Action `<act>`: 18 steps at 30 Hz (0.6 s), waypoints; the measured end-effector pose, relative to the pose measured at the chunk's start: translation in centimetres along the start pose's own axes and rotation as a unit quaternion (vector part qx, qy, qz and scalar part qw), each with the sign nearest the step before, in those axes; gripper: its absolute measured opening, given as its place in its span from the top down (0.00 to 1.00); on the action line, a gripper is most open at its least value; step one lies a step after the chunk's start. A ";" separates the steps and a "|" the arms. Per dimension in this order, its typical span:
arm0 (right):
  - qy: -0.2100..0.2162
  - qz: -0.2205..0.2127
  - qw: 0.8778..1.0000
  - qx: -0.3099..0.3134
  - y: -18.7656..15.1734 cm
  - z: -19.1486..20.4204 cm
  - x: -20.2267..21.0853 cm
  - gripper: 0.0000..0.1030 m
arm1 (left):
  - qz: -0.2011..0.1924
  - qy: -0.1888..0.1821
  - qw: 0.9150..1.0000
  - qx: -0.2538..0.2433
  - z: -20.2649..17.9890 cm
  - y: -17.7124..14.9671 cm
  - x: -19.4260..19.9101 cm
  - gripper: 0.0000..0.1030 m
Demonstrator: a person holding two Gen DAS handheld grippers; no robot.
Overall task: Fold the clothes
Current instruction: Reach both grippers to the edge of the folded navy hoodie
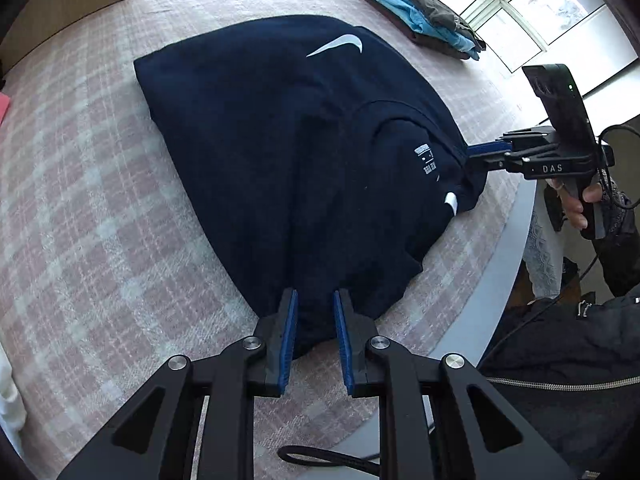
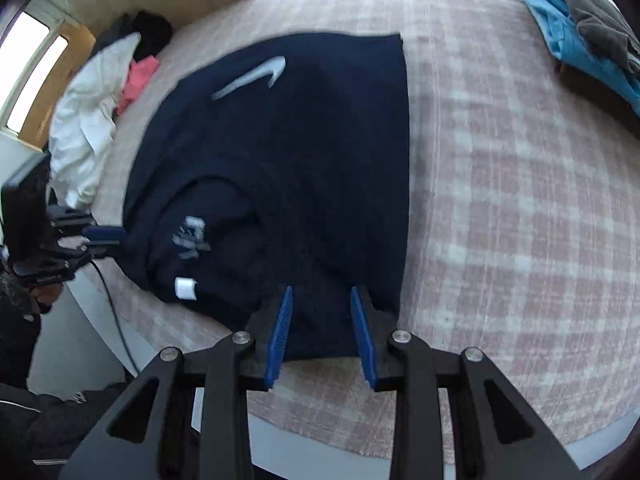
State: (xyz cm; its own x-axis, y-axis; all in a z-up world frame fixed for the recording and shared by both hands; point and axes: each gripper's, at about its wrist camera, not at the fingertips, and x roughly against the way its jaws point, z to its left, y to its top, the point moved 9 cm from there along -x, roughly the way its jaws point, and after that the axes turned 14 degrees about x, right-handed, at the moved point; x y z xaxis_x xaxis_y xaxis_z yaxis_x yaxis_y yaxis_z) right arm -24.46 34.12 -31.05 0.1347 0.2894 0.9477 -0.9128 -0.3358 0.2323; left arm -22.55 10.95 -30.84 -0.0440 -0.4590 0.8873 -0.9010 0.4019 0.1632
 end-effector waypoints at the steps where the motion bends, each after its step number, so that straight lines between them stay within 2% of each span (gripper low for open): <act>1: -0.004 0.002 1.000 0.009 -0.4 0.4 0.2 0.70 | 0.001 0.002 1.000 0.001 0.0 0.0 0.4 0.82; 3: -0.001 0.006 1.000 0.016 -0.7 0.8 1.1 0.71 | -0.008 0.017 1.000 0.002 0.3 0.1 1.6 0.82; 6: 0.000 -0.041 0.999 -0.006 0.9 -0.4 4.1 0.70 | -0.034 0.022 0.999 0.009 0.7 1.3 4.0 0.78; 8: -0.025 -0.075 0.997 -0.017 2.5 -1.9 5.7 0.60 | -0.042 0.026 0.999 0.014 0.7 2.0 4.7 0.75; 11: -0.021 -0.089 0.996 -0.016 3.6 -2.2 6.4 0.58 | -0.041 0.044 0.998 0.008 0.9 1.9 4.6 0.73; 15: -0.058 -0.081 0.995 -0.012 3.4 -2.8 5.4 0.58 | -0.030 0.034 0.998 0.049 2.5 2.0 3.7 0.73; 18: -0.047 -0.096 0.993 -0.041 4.3 -4.6 4.4 0.57 | -0.049 0.015 0.994 0.101 3.8 3.7 3.9 0.72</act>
State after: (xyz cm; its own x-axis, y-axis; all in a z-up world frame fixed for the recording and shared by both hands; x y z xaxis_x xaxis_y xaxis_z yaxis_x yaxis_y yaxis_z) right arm -29.57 38.08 -26.93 0.3418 0.2559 0.9043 -0.8943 -0.2073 0.3966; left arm -27.70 7.62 -28.44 0.0594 -0.4627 0.8845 -0.9684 0.1882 0.1635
